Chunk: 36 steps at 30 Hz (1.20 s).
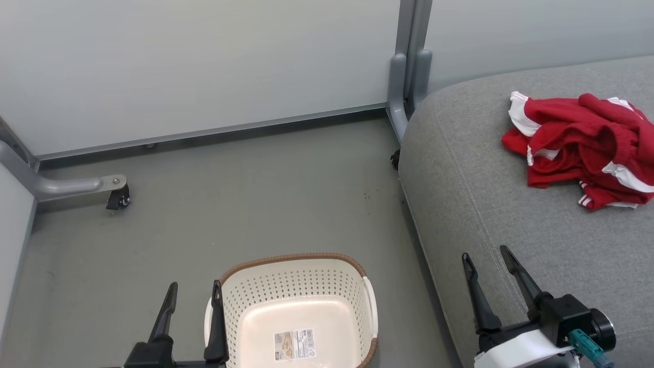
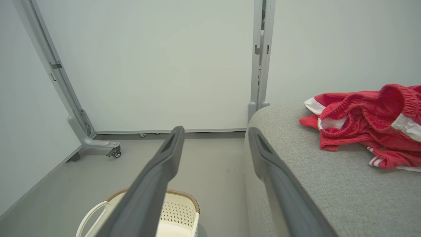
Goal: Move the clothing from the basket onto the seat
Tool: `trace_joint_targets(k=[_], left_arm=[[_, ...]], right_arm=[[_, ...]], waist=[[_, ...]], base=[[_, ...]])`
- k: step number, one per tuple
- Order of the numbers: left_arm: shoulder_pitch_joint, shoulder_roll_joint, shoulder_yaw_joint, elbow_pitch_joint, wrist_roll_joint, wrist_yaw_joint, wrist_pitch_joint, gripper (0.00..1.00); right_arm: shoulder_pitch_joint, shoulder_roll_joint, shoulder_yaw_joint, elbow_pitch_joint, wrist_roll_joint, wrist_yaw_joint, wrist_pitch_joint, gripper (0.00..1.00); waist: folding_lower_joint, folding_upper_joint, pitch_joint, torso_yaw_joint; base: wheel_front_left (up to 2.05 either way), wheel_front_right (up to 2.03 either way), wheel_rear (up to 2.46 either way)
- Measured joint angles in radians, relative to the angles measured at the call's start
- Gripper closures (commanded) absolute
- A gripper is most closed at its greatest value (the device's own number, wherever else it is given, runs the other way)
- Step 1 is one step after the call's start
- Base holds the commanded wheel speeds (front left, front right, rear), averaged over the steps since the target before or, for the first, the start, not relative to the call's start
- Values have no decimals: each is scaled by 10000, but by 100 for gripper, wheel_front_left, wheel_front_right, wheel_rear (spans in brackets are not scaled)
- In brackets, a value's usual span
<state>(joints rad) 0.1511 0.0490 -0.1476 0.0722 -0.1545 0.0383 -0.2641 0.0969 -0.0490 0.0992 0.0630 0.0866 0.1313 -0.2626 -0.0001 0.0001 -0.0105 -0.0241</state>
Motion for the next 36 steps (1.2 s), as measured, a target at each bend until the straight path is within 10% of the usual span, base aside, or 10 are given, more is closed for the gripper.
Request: trace_joint_targets(k=[3, 4, 36], left_arm=[[-3, 2, 46, -27, 117, 79, 0, 0], [-5, 2, 65, -44, 182, 132, 0, 100], [-623, 228, 506, 819, -5072, -445, 1001, 100]], right_arm=[[11, 0, -17, -12, -12, 0, 0, 0], [12, 0, -23, -19, -13, 0, 0, 100], [-457, -244, -282, 800, 5459, 0, 953, 100]], waist=[[0, 0, -4, 87], [0, 0, -1, 109], [0, 0, 32, 145]], base=[[0, 0, 0], [0, 0, 0], [0, 0, 0]])
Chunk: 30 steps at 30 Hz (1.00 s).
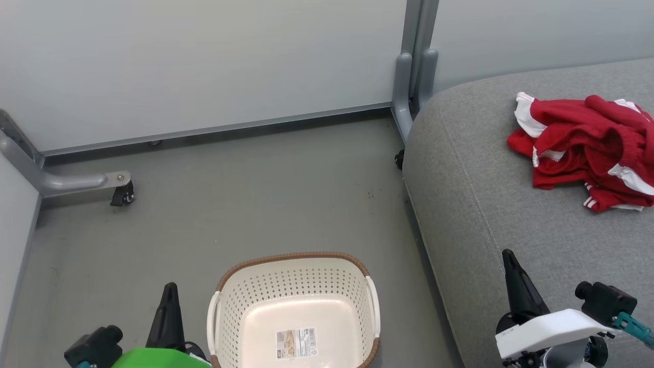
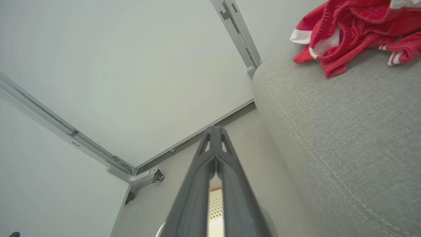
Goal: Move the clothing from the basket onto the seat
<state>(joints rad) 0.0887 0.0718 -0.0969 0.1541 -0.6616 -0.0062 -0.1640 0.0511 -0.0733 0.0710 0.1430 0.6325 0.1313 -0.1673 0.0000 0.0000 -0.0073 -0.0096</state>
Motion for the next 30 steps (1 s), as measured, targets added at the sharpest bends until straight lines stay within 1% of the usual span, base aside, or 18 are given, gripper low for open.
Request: trace_joint_targets(k=[14, 30], left_arm=[[-366, 48, 276, 157, -2086, -249, 412, 100], [-712, 67, 585, 345, -4040, -481, 892, 100]], right_arm=[[-260, -54, -224, 196, 2119, -2, 437, 100], [-583, -90, -472, 387, 4161, -6, 913, 100]], waist=[[0, 0, 15, 14], [0, 0, 33, 29]], base=[[0, 0, 0], [0, 0, 0]])
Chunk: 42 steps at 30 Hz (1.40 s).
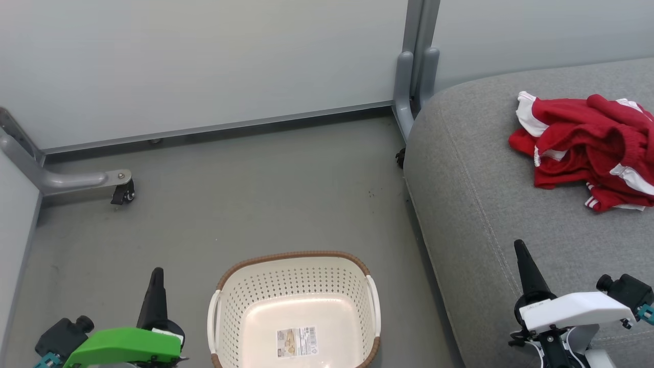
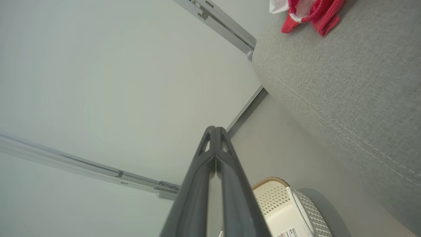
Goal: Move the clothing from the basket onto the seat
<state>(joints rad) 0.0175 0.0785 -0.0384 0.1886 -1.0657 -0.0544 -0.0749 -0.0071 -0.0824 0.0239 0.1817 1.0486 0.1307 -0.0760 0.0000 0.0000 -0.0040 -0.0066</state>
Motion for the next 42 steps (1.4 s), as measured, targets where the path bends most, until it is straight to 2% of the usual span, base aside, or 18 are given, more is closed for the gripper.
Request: trace_joint_targets(k=[23, 42], left_arm=[[-470, 12, 401, 196, -2395, -311, 596, 100], [-762, 10, 719, 376, -3950, -514, 1057, 100]], right_arm=[[-395, -8, -355, 236, 2451, -2, 604, 100], [-614, -2, -627, 405, 4080, -2, 1028, 100]], waist=[[0, 0, 25, 23], [0, 0, 45, 41]], base=[[0, 0, 0], [0, 0, 0]])
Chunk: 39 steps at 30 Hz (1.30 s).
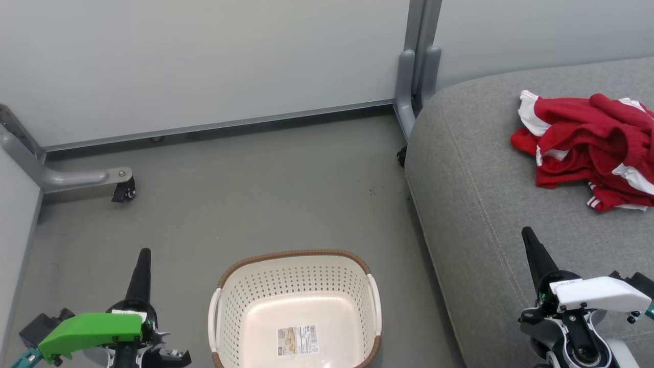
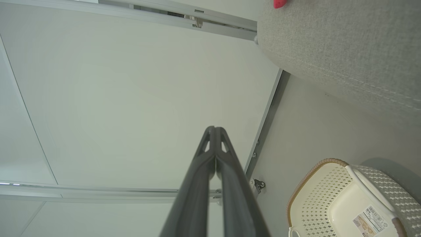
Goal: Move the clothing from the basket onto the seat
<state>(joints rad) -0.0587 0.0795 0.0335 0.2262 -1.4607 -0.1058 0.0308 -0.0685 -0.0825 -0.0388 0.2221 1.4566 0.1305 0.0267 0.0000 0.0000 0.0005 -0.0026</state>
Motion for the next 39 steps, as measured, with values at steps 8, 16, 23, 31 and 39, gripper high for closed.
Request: trace_joint_targets(k=[8, 16, 23, 31, 39], left_arm=[[-138, -4, 134, 48, -596, -84, 153, 100], [-246, -10, 265, 90, -1154, -153, 311, 100], [-356, -15, 349, 134, -1607, -207, 470, 100], [-391, -25, 418, 167, -1814, -230, 533, 100], [-395, -38, 462, 169, -1812, -230, 560, 100]], right_arm=[[-104, 6, -115, 61, 617, 0, 184, 100], [-198, 21, -207, 125, 1187, 0, 349, 100], [-265, 33, -305, 173, 1655, 0, 476, 100], [-341, 48, -372, 198, 1871, 0, 568, 100], [-344, 71, -408, 199, 1858, 0, 596, 100]], waist=[[0, 0, 9, 8], [0, 0, 17, 16], [0, 0, 24, 22], [0, 0, 28, 26], [0, 0, 28, 26]], base=[[0, 0, 0], [0, 0, 0], [0, 0, 0], [0, 0, 0], [0, 0, 0]])
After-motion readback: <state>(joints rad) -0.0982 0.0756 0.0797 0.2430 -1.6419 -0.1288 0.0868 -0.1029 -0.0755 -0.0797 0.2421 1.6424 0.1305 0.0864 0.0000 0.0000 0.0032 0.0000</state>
